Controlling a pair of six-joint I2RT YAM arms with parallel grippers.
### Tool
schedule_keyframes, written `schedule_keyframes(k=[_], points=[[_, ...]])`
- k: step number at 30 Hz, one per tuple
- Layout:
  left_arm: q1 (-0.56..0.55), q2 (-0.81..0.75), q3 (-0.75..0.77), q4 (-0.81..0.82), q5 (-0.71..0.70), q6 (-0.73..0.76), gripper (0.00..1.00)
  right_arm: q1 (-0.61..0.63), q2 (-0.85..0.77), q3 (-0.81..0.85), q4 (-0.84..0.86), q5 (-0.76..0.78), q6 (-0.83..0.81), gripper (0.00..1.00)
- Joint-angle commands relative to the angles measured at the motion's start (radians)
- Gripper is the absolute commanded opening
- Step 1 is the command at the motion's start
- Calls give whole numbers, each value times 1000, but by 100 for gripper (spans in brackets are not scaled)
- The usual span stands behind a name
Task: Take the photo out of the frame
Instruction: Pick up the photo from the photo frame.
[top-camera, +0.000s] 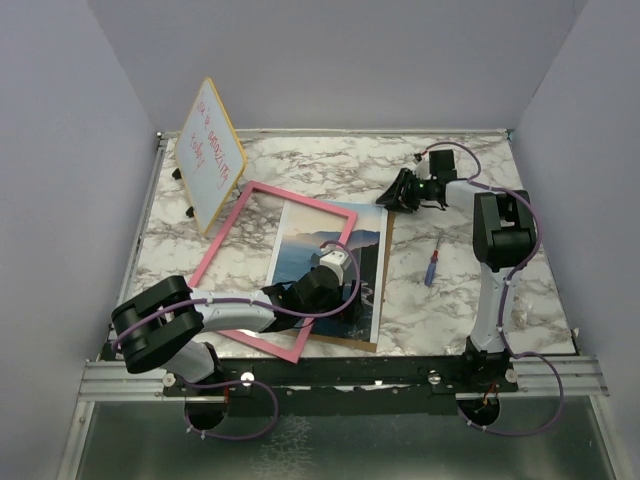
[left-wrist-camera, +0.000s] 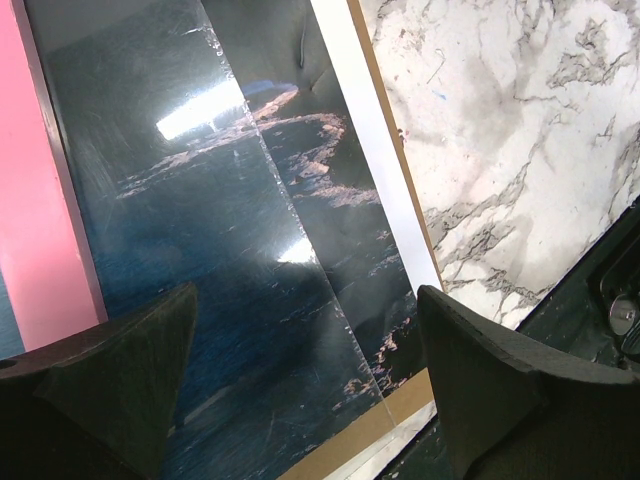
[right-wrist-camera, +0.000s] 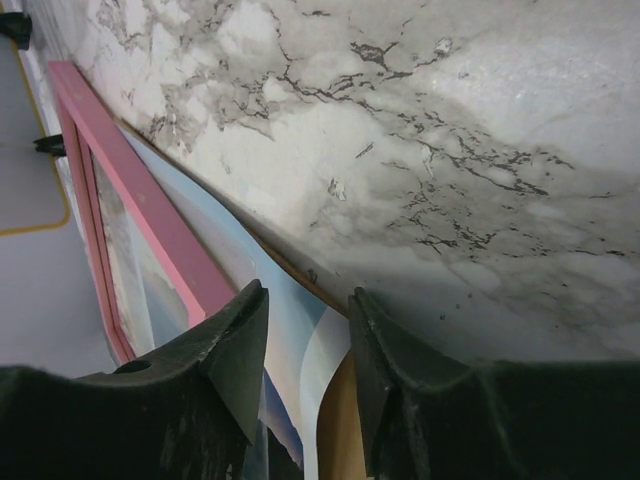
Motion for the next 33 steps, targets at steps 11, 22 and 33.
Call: schedule_keyframes(k=[11, 22, 33], points=[[1, 30, -7, -61, 16, 5, 91, 3, -68, -57, -10, -144, 10, 39], [1, 25, -6, -64, 5, 5, 91, 5, -129, -183, 72, -195, 52, 39], [1, 9, 2, -58, -13, 7, 91, 74, -147, -347, 310, -289, 157, 27]])
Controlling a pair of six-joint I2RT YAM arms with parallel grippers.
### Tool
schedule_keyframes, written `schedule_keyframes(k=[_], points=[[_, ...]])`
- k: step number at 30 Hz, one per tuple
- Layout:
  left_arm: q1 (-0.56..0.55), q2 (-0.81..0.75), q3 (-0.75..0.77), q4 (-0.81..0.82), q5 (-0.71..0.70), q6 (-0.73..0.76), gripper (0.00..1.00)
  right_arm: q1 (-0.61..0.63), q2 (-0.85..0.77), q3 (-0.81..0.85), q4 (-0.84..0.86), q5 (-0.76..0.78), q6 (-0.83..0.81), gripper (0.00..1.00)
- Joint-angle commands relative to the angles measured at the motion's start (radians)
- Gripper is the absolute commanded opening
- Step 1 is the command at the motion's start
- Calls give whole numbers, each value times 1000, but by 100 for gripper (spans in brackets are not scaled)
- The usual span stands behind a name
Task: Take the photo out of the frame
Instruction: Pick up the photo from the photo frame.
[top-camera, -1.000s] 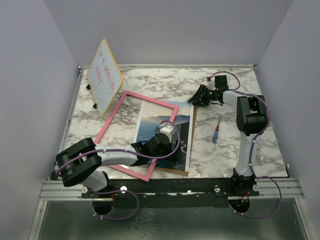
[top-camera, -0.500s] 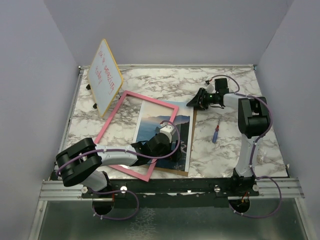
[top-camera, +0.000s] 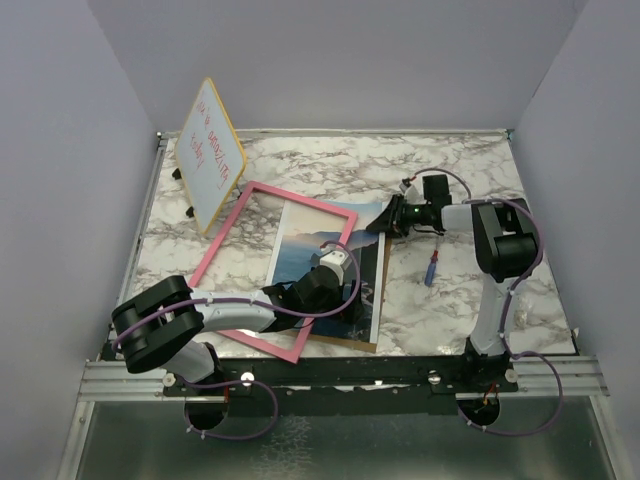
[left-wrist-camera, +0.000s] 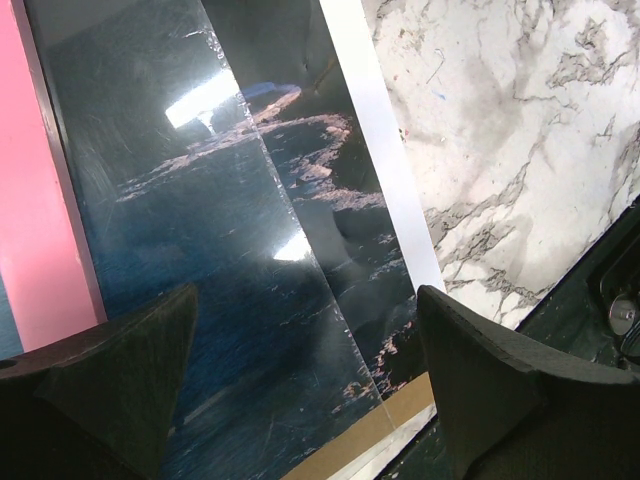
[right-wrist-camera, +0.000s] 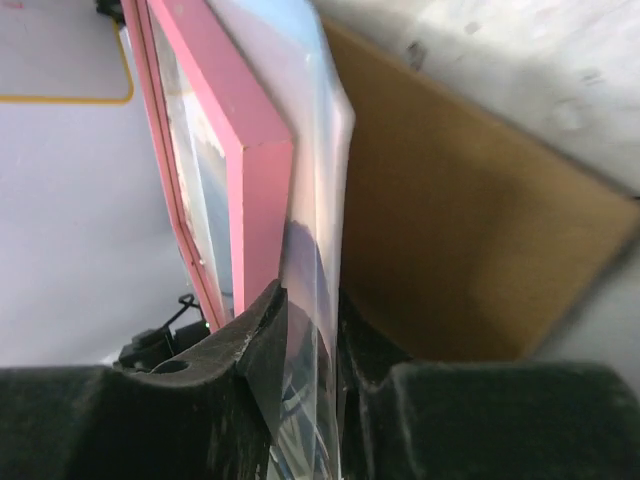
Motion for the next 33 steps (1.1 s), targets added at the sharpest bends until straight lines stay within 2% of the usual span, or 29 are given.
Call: schedule_keyframes(k=[1, 6, 9, 17, 21, 24, 27, 33], points=[[1, 8, 2, -60, -12, 6, 91, 43, -27, -50, 157, -77, 74, 26], [1, 9, 1, -61, -14, 6, 91, 51, -41, -115, 243, -55, 127, 18], [2, 5, 7, -70, -12, 7, 91, 52, -47, -129, 254, -34, 137, 1], [1, -34, 24, -117, -50, 14, 91, 51, -134, -158, 228, -16, 133, 0], [1, -69, 38, -140, -58, 13, 99, 49, -223, -178, 147, 67, 95, 1], [1, -117, 53, -154, -62, 18, 99, 45, -305, -171, 54, 149, 66, 0], [1, -155, 67, -159, -47, 26, 99, 39, -358, -161, -3, 169, 57, 1], [1, -235, 87, -185, -26, 37, 99, 5, -573, -145, -236, 434, 10, 0]])
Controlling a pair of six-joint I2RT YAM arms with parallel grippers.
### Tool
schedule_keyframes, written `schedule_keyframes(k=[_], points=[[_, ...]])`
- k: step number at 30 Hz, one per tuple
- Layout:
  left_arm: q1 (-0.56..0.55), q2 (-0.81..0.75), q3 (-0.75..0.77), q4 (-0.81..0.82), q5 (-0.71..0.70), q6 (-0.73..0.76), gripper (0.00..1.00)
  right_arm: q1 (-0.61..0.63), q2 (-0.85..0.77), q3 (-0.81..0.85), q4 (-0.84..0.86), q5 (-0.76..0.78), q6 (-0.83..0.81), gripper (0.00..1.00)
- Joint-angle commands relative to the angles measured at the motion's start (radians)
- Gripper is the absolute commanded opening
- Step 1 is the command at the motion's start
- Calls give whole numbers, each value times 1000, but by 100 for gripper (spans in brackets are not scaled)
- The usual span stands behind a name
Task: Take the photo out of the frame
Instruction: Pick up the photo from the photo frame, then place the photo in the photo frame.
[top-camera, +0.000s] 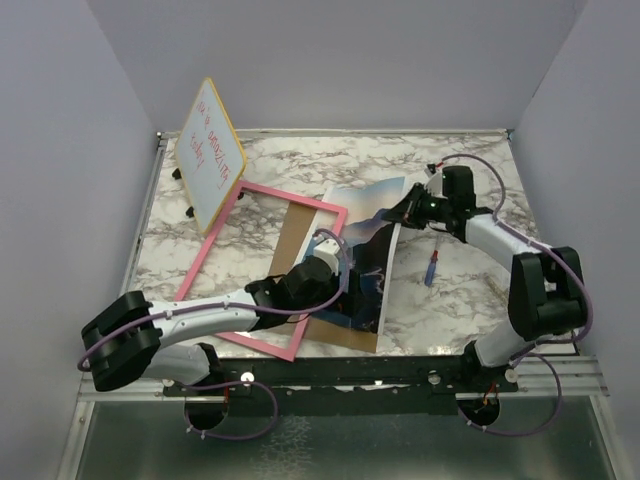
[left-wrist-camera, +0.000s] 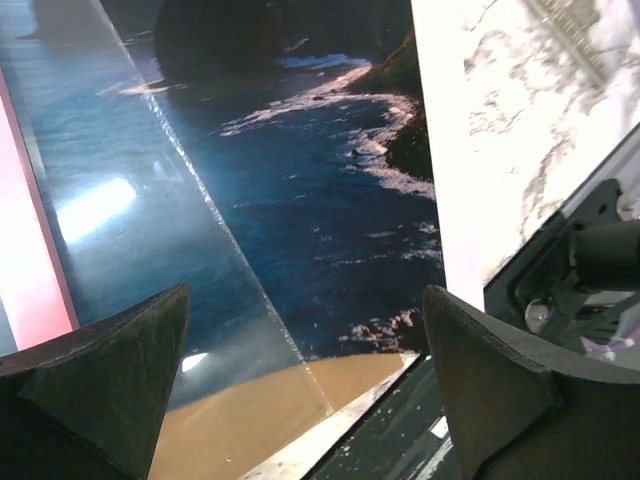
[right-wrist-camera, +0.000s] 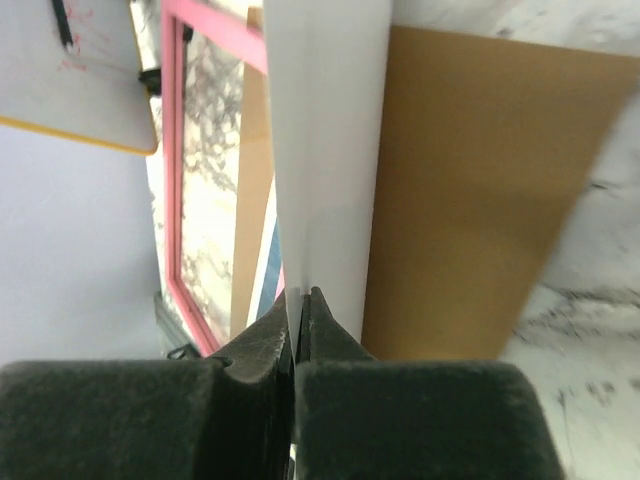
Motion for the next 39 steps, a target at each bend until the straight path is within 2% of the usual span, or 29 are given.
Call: schedule_keyframes(k=[1, 5, 9, 14, 19, 26, 30, 34, 36, 39], points=[[1, -87, 34, -46, 1, 22, 99, -33, -197, 42, -231, 239, -60, 0], [2, -186, 51, -132, -98, 30, 99, -40, -397, 130, -345, 252, -109, 0], [4, -278, 76, -245, -254, 52, 99, -40, -417, 276, -460, 87, -148, 1], [5, -354, 101, -354, -412, 50, 99, -40, -459, 280, -404, -22, -68, 1], [6, -390, 119, -422, -485, 41, 99, -22, -473, 287, -297, -158, 27, 1], [6, -452, 193, -560, -637, 14, 99, -10, -499, 404, -318, -215, 70, 1], [6, -546, 214, -574, -660, 23, 99, -10, -507, 364, -155, -298, 190, 1], [6, -600, 234, -586, -673, 47, 99, -10, -493, 306, -79, -288, 242, 1], [6, -612, 240, -593, -676, 53, 99, -10, -453, 254, -82, -266, 233, 1], [6, -617, 240, -597, -668, 60, 99, -10, -367, 177, -148, -147, 154, 1]])
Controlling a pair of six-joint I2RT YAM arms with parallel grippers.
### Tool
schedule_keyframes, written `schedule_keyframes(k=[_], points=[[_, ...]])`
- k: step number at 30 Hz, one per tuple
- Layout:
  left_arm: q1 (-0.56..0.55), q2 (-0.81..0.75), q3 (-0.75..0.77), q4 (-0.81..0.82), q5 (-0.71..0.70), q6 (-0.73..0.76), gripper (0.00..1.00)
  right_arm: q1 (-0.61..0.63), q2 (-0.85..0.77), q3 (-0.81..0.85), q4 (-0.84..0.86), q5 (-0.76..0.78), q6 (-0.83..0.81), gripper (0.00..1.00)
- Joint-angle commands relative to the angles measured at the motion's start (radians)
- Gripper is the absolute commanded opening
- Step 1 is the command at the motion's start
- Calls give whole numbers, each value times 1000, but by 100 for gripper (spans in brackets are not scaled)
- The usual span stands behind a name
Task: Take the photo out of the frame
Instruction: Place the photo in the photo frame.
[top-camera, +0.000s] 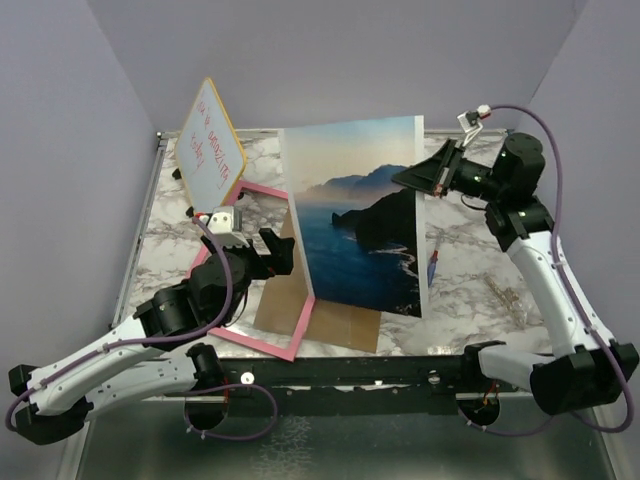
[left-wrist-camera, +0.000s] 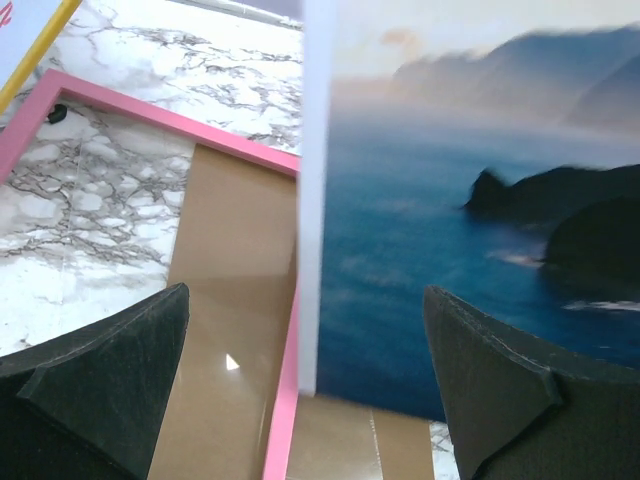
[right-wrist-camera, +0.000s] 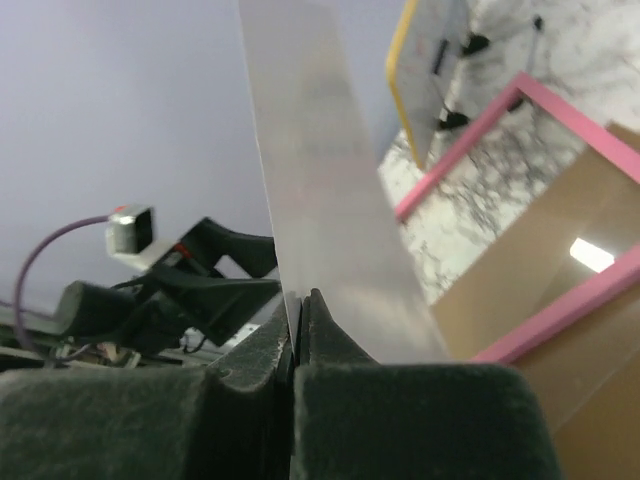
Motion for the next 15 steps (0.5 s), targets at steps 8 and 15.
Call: schedule_keyframes(k=[8, 15], points=[[2, 44, 10, -34, 47, 36, 99, -11, 537, -145, 11, 90, -157, 1], [5, 143, -5, -24, 115, 53, 99, -11, 617, -177, 58, 124, -180, 9]])
